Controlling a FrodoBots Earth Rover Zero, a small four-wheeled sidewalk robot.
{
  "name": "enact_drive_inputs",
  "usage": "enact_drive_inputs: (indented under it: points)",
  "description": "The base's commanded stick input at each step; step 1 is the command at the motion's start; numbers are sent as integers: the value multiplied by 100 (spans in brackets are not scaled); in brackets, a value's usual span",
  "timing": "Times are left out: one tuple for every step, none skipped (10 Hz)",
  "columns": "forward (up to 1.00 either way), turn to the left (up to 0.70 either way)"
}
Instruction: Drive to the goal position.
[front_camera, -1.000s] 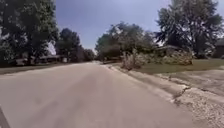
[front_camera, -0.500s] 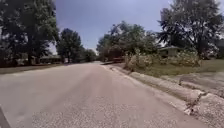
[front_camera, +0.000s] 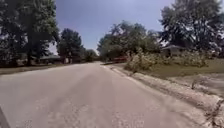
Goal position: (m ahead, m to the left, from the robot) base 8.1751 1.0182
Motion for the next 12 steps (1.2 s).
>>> enact_drive_inputs:
  points:
    - [70,0]
    - [70,0]
    - [70,0]
    - [70,0]
    - [70,11]
    - [70,33]
    - [70,0]
    - [70,0]
    - [70,0]
    - [70,0]
    - [70,0]
    - [70,0]
